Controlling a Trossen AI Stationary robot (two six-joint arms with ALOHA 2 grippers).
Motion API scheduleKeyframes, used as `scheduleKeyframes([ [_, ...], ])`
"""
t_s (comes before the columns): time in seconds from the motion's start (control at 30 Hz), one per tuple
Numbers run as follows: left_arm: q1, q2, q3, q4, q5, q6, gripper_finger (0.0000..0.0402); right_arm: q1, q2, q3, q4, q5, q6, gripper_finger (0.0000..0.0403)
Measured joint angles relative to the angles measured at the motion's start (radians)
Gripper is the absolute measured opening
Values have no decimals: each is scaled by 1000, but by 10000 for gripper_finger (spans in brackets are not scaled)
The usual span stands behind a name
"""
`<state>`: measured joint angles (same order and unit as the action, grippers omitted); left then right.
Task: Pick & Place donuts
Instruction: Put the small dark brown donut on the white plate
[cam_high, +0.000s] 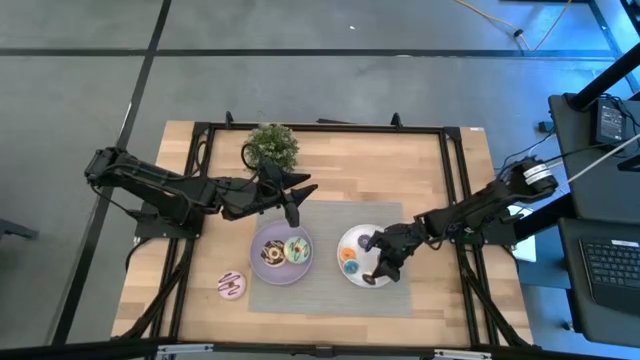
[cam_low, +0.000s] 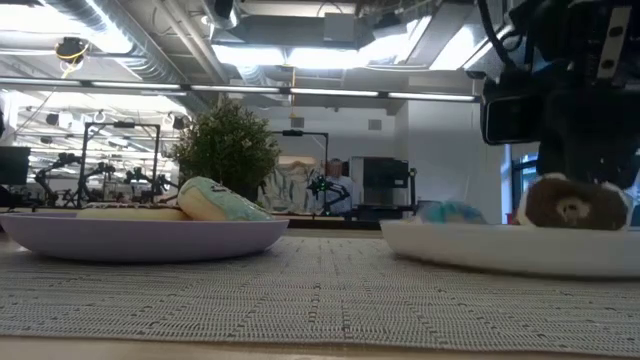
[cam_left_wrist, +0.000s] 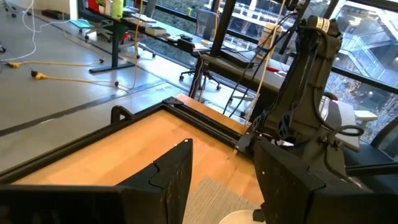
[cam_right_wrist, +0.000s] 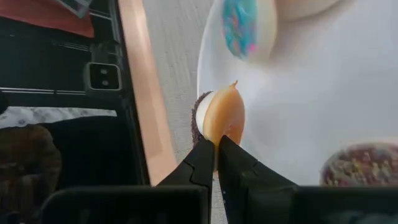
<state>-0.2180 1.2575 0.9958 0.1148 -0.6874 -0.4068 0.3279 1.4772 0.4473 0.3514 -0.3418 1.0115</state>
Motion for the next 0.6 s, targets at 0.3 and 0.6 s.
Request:
scheduleKeyframes([
  [0.3,0,0,0,0,-1,0,164,0,16,0,-4,6,-22,20],
  [0.6,0,0,0,-6,-1,0,164,0,12,0,-4,7,-25,72],
])
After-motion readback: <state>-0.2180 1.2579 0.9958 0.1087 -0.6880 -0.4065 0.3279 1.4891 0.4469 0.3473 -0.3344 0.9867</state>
